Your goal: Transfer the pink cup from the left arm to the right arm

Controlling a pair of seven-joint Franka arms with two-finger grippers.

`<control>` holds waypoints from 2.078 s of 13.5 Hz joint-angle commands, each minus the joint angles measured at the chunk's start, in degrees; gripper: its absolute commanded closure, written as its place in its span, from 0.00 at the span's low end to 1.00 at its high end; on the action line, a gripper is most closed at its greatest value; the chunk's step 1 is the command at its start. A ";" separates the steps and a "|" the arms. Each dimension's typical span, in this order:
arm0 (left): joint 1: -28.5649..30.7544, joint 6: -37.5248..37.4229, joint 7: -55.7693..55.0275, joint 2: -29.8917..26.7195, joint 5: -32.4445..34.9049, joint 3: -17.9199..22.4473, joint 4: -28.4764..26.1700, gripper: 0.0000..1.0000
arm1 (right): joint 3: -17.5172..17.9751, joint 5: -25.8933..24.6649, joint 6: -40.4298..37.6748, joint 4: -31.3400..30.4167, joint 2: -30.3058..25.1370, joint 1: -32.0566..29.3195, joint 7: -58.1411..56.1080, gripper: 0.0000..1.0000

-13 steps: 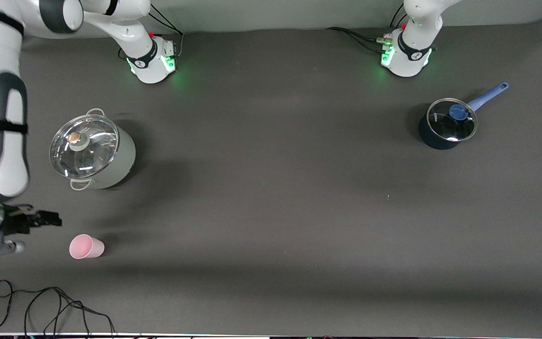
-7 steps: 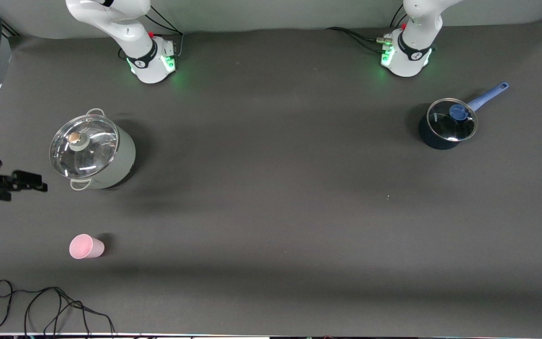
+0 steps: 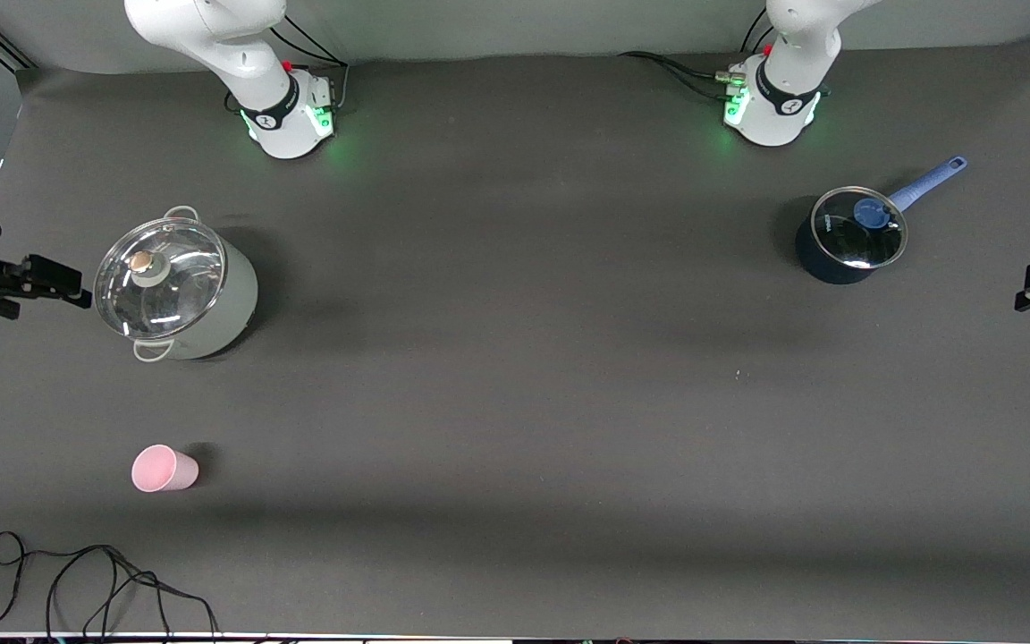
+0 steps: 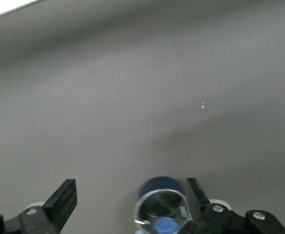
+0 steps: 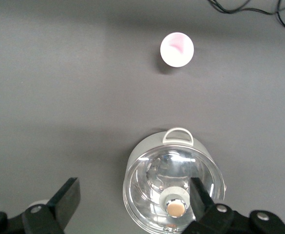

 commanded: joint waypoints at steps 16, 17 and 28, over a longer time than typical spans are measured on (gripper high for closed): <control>-26.45 -4.24 -18.09 -2.64 -0.90 17.57 -3.92 0.00 | 17.27 -1.22 1.98 -0.83 -4.19 -15.99 9.68 0.00; -28.65 -3.80 -17.92 -3.35 -1.86 21.08 -4.79 0.00 | 17.72 -1.22 1.98 -0.92 -4.45 -16.52 9.68 0.00; -35.35 21.17 -18.00 -22.96 -7.49 32.09 -35.05 0.00 | 19.57 -1.05 -0.57 -1.00 -5.51 -16.71 9.95 0.00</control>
